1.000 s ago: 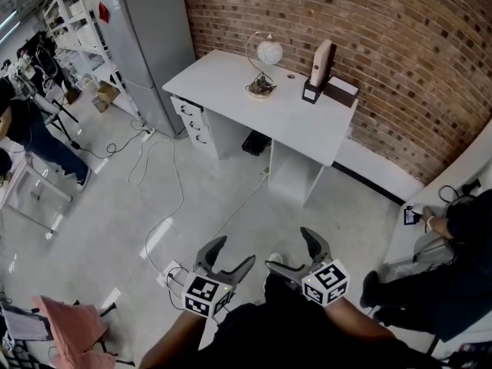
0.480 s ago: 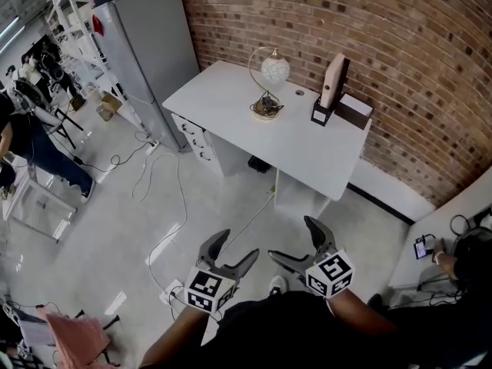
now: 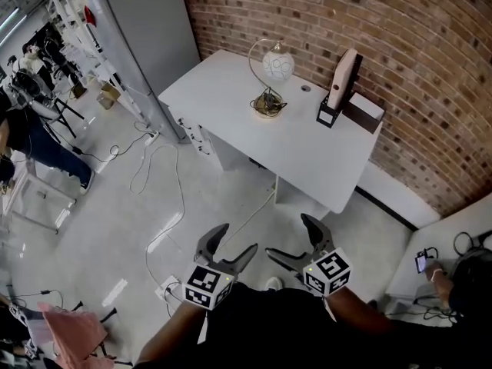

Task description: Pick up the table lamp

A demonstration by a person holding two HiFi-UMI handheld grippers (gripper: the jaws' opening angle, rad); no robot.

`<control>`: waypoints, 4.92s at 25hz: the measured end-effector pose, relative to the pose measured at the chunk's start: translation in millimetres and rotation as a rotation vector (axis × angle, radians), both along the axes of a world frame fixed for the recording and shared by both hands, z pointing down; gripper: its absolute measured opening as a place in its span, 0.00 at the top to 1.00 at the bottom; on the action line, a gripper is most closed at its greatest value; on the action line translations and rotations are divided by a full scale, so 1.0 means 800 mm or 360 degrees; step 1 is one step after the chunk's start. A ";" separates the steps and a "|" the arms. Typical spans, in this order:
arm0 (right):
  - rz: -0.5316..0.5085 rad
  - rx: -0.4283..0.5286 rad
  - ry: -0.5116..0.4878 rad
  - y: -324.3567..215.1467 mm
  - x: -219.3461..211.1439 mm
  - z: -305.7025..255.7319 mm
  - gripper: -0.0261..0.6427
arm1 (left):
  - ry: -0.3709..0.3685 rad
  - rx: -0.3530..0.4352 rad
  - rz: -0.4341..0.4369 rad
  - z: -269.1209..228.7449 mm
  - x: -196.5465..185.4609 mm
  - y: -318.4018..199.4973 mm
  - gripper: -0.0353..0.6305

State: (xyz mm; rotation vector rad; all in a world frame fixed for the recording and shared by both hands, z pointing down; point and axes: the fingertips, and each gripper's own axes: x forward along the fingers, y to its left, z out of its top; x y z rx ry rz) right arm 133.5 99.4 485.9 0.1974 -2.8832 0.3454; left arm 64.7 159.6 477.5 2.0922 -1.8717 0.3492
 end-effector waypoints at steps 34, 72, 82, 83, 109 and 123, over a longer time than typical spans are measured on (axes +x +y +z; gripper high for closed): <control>0.0356 0.0078 0.0022 -0.228 -0.239 -0.019 0.18 | 0.0000 0.0085 0.0291 -0.011 -0.280 -0.240 0.43; 0.0553 -0.0008 0.0007 -0.482 -0.266 0.012 0.22 | -0.0013 0.0064 0.0405 -0.018 -0.321 -0.513 0.43; 0.0613 0.0009 0.0054 -0.511 -0.281 0.026 0.24 | -0.0029 0.0003 0.0494 -0.001 -0.346 -0.542 0.43; 0.0630 0.0006 0.0057 -0.514 -0.285 0.026 0.24 | -0.0031 0.0003 0.0515 -0.002 -0.352 -0.548 0.43; 0.1003 -0.0015 0.0221 -0.568 -0.330 0.066 0.35 | -0.0076 0.0034 0.0755 -0.001 -0.453 -0.639 0.43; 0.1002 0.0016 0.0302 -0.586 -0.321 0.093 0.41 | -0.0104 0.0059 0.0749 -0.001 -0.449 -0.665 0.43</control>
